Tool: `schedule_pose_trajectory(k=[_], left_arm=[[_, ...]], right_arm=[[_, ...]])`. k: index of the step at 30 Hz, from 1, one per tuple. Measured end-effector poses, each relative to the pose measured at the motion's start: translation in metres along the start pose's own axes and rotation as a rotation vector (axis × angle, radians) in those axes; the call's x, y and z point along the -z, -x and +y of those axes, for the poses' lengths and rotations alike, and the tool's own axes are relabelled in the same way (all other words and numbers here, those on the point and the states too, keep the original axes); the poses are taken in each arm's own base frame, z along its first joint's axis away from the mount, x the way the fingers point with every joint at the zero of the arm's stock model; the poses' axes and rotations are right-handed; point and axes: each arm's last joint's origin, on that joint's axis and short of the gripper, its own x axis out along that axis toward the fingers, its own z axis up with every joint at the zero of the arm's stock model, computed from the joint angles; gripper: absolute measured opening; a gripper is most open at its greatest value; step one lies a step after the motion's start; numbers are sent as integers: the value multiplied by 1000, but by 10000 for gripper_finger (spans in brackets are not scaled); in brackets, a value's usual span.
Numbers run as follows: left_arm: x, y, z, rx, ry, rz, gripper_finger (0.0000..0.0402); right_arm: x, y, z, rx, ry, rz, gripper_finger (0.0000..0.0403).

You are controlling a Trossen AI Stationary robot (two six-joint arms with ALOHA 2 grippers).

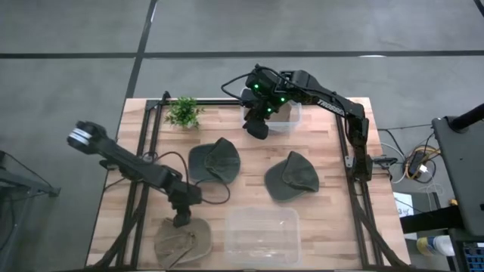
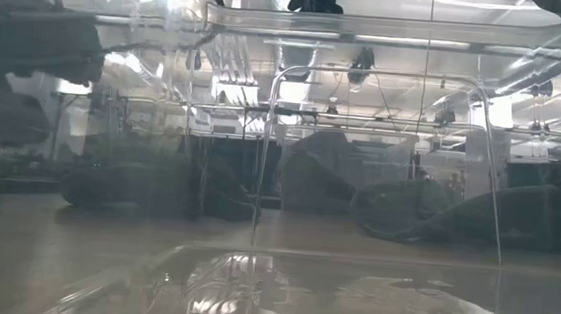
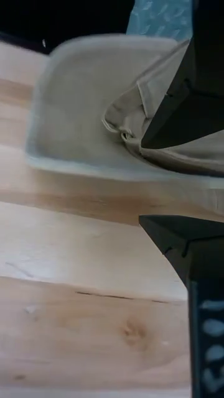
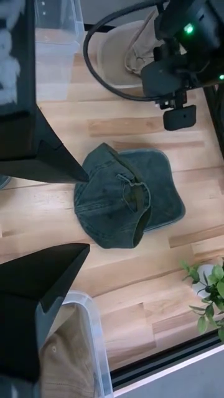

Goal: Pick & Place hat
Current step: Put the brown cap into the top transparent bin

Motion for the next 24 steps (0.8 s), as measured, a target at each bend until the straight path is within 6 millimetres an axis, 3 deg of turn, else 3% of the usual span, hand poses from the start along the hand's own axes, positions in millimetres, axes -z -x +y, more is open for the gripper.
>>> schedule_pose_trajectory(k=[8,16,24], left_arm=[[-1,-11,4,-22,12,49,159],[-1,-16,7,-25,3,75,19],[2,-2,2,10,27,59,7]], right_arm=[[0,0,0,0,-1,0,156],[0,0,0,0,1,-1,148],[0,0,0,0,-2,-2,148]])
